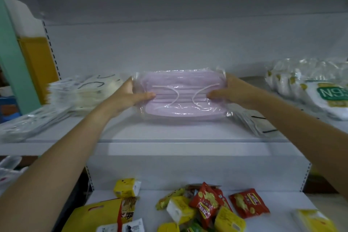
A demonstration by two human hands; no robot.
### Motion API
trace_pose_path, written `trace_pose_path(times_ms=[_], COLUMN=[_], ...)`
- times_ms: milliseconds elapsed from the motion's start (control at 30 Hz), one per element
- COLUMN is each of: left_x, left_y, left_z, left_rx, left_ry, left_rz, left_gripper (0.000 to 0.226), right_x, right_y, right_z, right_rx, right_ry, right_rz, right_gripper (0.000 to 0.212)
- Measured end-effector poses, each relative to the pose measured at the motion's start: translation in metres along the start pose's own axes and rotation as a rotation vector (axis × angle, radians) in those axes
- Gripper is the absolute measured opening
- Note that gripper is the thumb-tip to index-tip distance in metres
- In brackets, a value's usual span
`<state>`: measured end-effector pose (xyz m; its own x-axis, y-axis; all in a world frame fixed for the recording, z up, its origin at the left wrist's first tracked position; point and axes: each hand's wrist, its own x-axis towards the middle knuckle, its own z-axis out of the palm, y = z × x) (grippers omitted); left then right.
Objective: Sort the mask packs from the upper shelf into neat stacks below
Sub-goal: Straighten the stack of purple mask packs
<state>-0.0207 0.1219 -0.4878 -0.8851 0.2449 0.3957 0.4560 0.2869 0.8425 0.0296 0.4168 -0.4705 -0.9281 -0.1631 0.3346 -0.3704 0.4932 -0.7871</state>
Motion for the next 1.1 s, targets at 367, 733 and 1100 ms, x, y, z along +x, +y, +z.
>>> trace_pose_path(times_ms=[367, 733, 1100], left_x=[0.026, 0.028, 0.008], left_y=[-0.027, -0.019, -0.033], left_z=[0.045, 0.025, 0.046], left_rx=[0.097, 0.170, 0.234], left_ry=[0.007, -0.105, -0.258], left_rz=[0.036, -0.027, -0.164], left_gripper=[0.056, 0.113, 0.104], right_x=[0.021, 0.020, 0.018], right_y=[0.029, 0.017, 0.024], right_z=[0.021, -0.003, 0.050], right_rx=[-0.350, -0.305, -0.942], right_ry=[0.137, 0.027, -0.243], right_rz=[0.139, 0.235, 0.096], right_gripper=[0.056, 0.104, 0.070])
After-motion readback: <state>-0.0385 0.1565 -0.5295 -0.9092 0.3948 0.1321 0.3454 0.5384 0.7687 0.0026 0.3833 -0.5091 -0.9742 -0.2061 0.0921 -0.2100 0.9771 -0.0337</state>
